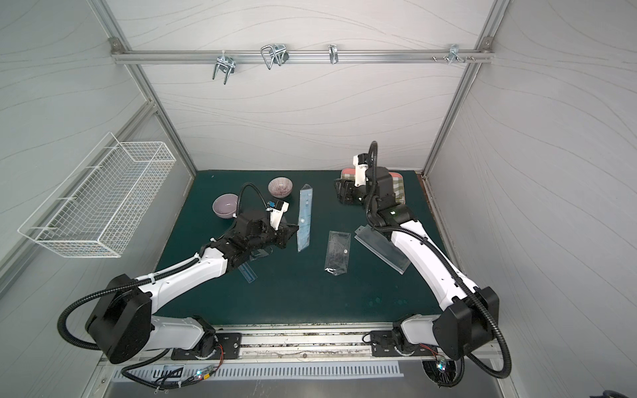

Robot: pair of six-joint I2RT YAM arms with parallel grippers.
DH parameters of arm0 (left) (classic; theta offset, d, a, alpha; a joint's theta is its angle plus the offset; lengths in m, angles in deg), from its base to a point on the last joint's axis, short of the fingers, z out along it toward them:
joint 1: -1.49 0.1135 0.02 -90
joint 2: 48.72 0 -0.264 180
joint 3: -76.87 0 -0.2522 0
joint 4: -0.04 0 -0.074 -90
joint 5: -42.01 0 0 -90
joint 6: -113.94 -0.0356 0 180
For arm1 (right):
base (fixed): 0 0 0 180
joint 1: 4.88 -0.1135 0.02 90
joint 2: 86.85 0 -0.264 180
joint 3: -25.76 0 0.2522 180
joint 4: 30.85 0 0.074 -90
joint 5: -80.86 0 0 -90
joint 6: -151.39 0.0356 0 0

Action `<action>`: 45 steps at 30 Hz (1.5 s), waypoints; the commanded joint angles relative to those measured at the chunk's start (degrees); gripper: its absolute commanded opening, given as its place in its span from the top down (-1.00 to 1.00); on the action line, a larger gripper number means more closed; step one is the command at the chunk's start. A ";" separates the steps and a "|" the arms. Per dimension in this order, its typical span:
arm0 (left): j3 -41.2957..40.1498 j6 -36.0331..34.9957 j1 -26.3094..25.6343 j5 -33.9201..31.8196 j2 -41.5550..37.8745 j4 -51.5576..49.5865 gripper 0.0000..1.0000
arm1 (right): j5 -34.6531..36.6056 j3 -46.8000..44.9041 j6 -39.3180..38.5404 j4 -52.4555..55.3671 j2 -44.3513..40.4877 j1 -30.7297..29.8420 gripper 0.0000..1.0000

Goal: Open the ruler set and take out the ruler
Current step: Pick up the ruler set bag from the center of the board.

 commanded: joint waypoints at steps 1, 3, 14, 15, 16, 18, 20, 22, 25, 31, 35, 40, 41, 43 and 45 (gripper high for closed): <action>3.06 3.20 2.84 12.15 -1.10 6.24 1.00 | -17.87 -2.17 -2.98 -5.02 1.84 4.25 -0.24; 3.95 5.90 4.43 17.07 -0.43 9.17 1.00 | -24.44 -1.69 -5.75 -4.58 4.15 5.31 -0.28; 7.39 14.56 6.09 32.52 3.64 19.56 1.00 | -44.12 -3.89 -3.36 -17.34 14.33 4.61 -0.32; 7.52 14.63 6.08 32.97 3.92 19.67 1.00 | -44.89 -3.65 -3.09 -17.96 14.65 4.38 -0.32; 7.50 14.72 6.14 33.15 4.19 19.62 1.00 | -45.66 -3.48 -2.79 -18.56 14.90 4.04 -0.32; 7.57 14.90 6.17 33.41 4.78 19.64 1.00 | -46.96 -3.23 -2.44 -19.38 15.11 3.41 -0.32; 7.57 15.16 6.13 33.80 5.40 19.97 1.00 | -47.73 -2.53 -2.70 -18.85 15.22 2.63 -0.32; 7.48 15.19 6.20 33.65 5.84 20.06 1.00 | -48.61 -1.74 -3.69 -17.32 15.24 1.96 -0.32; 7.30 15.58 6.47 33.50 5.99 20.58 1.00 | -48.35 -1.19 -5.01 -15.25 14.71 1.45 -0.32; 7.03 16.48 7.54 33.41 3.88 21.71 1.00 | -46.73 -3.56 -5.93 -14.60 13.09 4.09 -0.34; 7.19 16.63 7.54 33.74 2.92 21.68 1.00 | -47.39 -5.34 -4.97 -16.24 13.12 6.20 -0.34; 7.02 16.75 7.54 33.96 2.46 21.78 1.00 | -47.95 -6.26 -4.88 -17.05 13.29 7.74 -0.34; 7.16 16.75 7.54 33.97 2.38 21.75 1.00 | -48.41 -6.41 -4.59 -17.63 13.39 7.92 -0.34; 7.16 16.75 7.56 34.13 2.39 21.85 1.00 | -49.03 -6.79 -4.21 -18.41 13.31 8.13 -0.34; 7.21 17.00 7.54 34.23 2.46 22.11 1.00 | -50.44 -7.11 -3.31 -20.01 13.38 8.31 -0.34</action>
